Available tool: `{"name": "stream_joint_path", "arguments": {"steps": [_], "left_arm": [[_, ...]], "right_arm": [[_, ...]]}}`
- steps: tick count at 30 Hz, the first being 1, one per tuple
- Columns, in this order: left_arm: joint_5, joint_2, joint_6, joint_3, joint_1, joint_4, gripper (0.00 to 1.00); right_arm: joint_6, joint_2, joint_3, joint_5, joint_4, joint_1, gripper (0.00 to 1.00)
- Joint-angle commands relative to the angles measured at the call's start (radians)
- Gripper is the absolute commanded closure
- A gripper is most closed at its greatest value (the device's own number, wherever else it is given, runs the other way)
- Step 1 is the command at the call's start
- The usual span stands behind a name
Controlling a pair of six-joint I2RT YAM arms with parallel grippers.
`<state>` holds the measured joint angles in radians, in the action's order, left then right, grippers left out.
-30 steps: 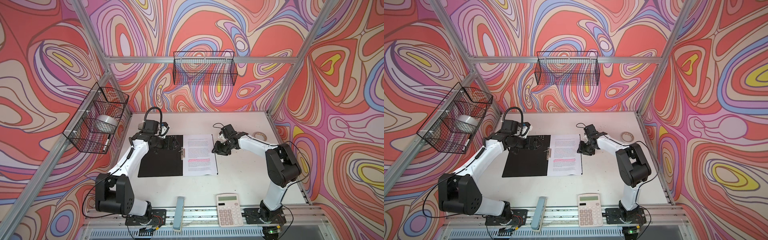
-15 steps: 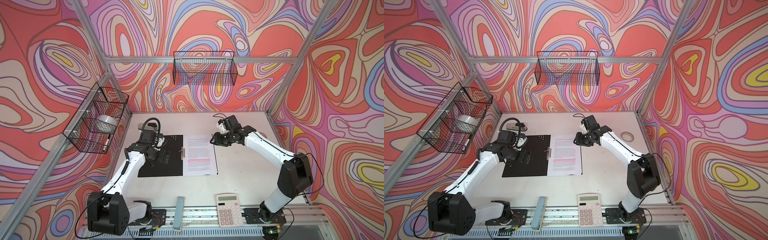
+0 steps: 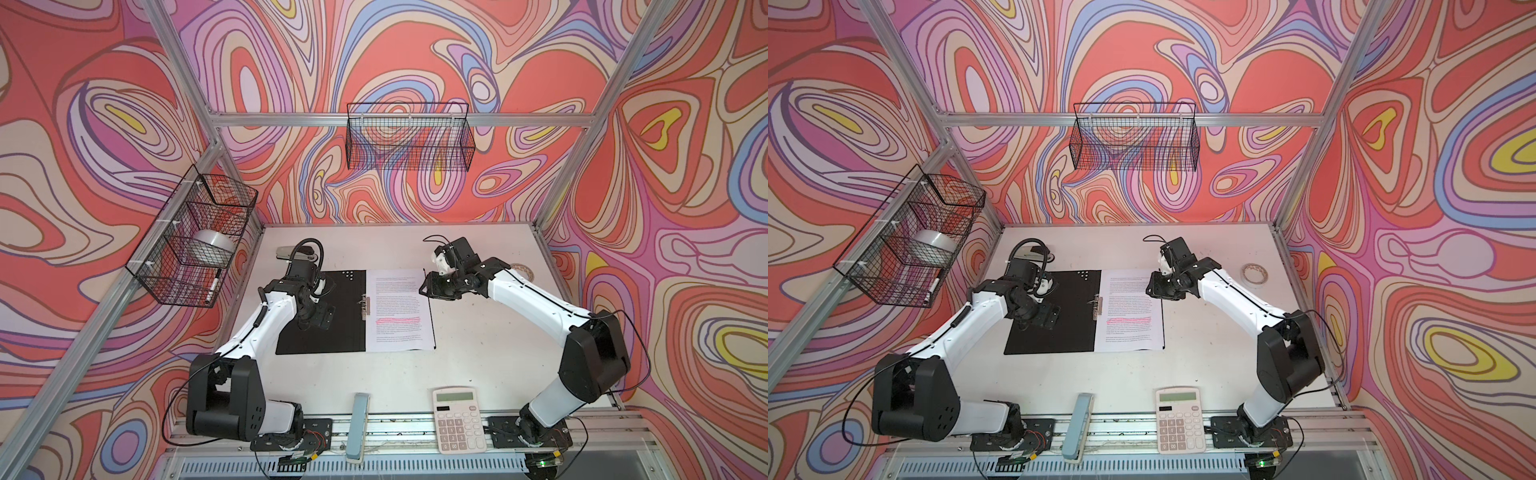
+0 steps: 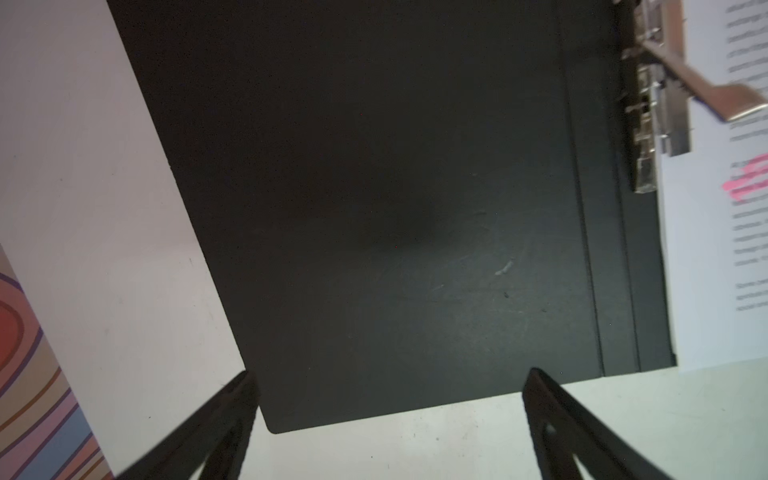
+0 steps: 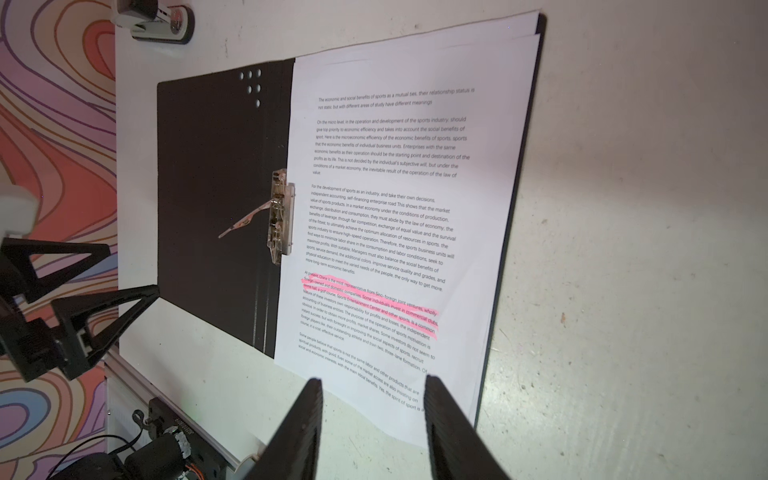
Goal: Put the files into the folder
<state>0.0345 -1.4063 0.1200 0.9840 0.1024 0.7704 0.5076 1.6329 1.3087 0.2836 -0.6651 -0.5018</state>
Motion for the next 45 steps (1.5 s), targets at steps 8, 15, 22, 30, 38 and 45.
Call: {"name": "stream_joint_path", "arguments": {"steps": [8,15,22,30,38,45], "left_arm": [[0.133,-0.167,-0.026,0.062,-0.035,-0.089,0.00],[0.118,-0.317,-0.099,0.167,-0.086,-0.123,0.00],[-0.031,-0.389,-0.121,0.233,-0.089,-0.094,0.00],[-0.257,-0.391,-0.195,0.239,-0.081,-0.109,0.00],[-0.603,-0.402,-0.275,0.237,-0.073,-0.173,0.00],[-0.812,-0.445,-0.308,0.240,-0.063,-0.236,0.00]], "right_arm": [[0.014,0.001,-0.042,0.003,0.047,-0.004,0.57],[0.008,-0.016,-0.072,-0.007,0.056,-0.004,0.57],[0.000,-0.033,-0.087,-0.012,0.062,-0.005,0.57],[-0.018,-0.019,-0.068,-0.017,0.050,-0.004,0.57],[-0.004,-0.028,-0.097,-0.024,0.056,-0.006,0.57],[0.002,-0.031,-0.091,-0.032,0.043,-0.004,0.57]]}}
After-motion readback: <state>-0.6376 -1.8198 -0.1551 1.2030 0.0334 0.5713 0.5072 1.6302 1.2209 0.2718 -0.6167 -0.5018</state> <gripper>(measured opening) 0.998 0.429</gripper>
